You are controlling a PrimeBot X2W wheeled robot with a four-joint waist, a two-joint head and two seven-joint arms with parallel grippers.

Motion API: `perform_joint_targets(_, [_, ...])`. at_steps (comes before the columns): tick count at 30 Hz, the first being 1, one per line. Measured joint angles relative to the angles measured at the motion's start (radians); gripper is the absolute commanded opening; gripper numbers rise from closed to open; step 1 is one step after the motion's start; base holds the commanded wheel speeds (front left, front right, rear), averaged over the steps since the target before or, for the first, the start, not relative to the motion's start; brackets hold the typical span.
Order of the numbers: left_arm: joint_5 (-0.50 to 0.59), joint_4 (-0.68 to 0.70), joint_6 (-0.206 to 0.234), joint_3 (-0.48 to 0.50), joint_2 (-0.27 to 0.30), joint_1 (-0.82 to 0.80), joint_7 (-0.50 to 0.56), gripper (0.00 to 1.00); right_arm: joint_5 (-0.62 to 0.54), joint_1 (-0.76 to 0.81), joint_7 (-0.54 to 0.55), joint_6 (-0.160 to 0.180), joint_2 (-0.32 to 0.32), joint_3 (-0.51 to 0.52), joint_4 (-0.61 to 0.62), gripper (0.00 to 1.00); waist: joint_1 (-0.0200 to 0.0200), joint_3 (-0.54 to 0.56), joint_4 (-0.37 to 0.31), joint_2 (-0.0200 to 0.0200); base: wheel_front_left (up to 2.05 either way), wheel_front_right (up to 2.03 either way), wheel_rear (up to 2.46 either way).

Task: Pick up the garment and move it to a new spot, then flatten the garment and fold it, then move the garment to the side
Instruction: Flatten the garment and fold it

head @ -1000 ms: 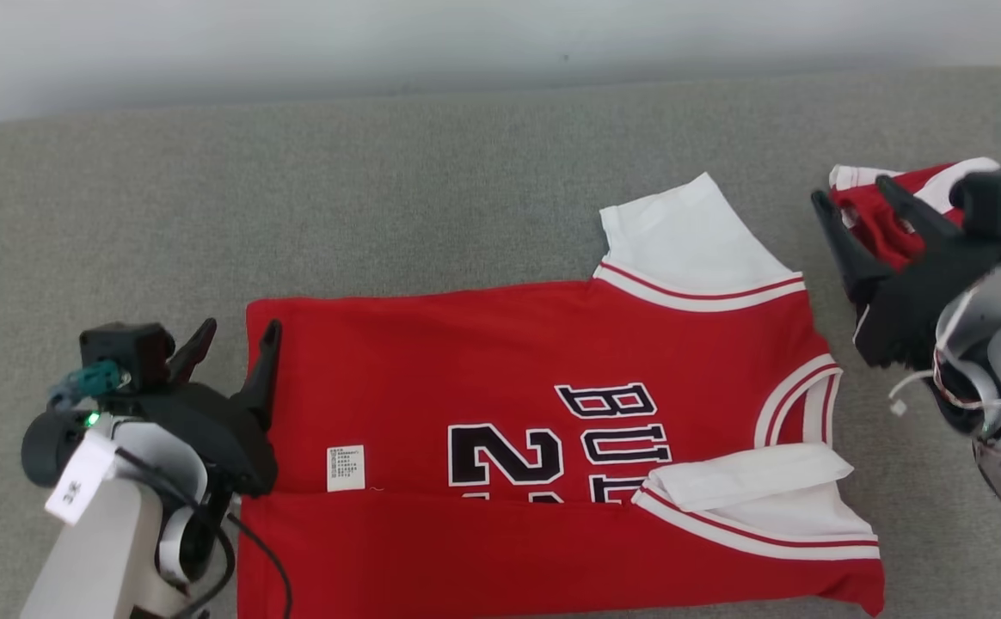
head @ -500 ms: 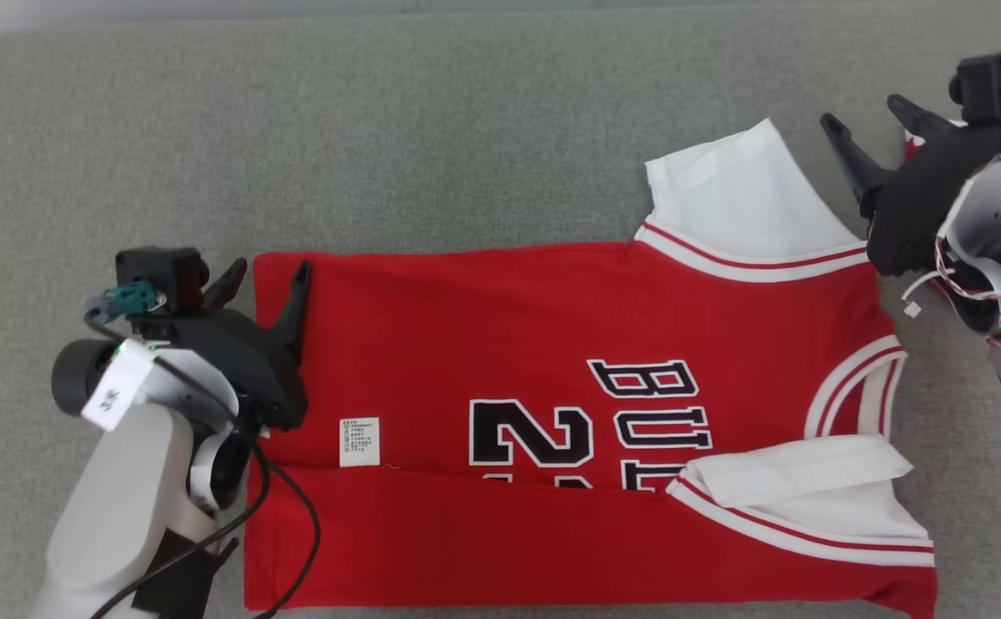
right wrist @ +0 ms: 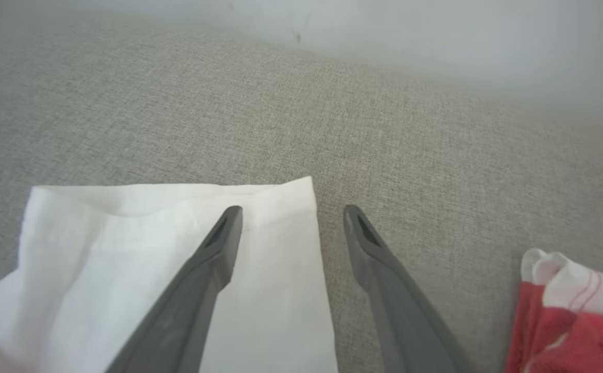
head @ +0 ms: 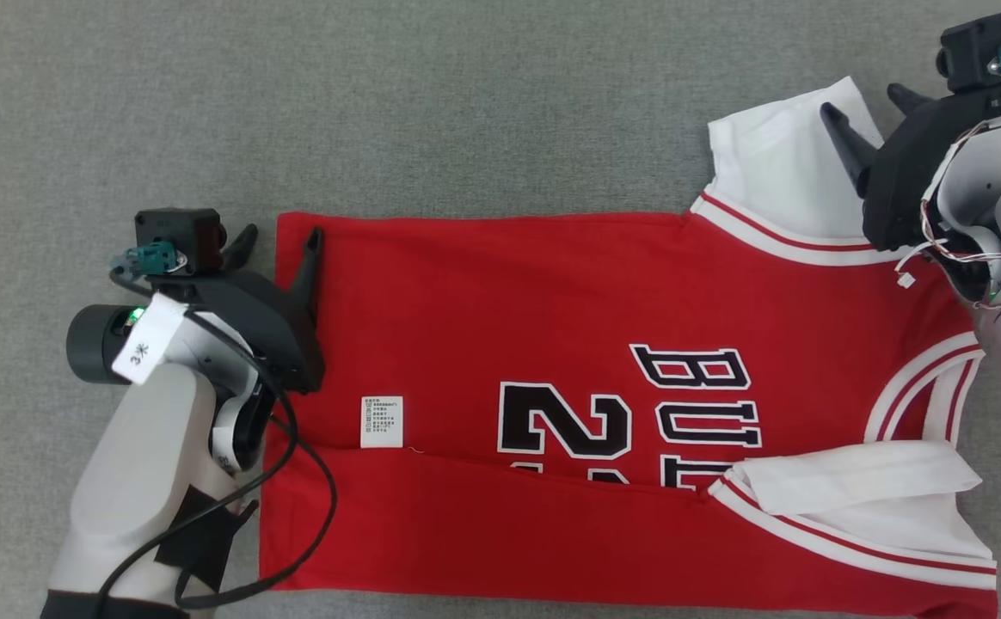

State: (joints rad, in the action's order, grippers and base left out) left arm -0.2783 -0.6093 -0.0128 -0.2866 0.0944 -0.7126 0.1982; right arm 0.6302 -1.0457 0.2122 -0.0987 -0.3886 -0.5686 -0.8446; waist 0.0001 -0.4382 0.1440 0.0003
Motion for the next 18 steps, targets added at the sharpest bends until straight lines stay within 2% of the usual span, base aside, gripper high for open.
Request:
perform_joint_targets(8, [-0.014, -0.051, 0.003, 0.007, -0.025, -0.033, 0.004, 1.0, -0.029, -0.029, 0.008, -0.012, 0.014, -0.042, -0.086, 1.0, -0.0002, -0.003, 0.02, -0.0001, 0.0, 0.0, 0.0])
perform_joint_targets(17, [-0.059, -0.094, -0.014, 0.011, -0.042, -0.077, 0.014, 1.0, -0.043, -0.094, 0.017, -0.017, 0.017, -0.065, -0.151, 1.0, -0.0002, -0.023, 0.037, -0.0002, 0.0, 0.0, 0.0])
perform_joint_targets(18, [-0.059, -0.096, -0.015, 0.007, -0.044, -0.078, 0.014, 1.0, -0.043, -0.098, 0.016, -0.017, 0.018, -0.068, -0.155, 0.95, -0.0002, -0.025, 0.038, -0.0002, 0.0, 0.0, 0.0])
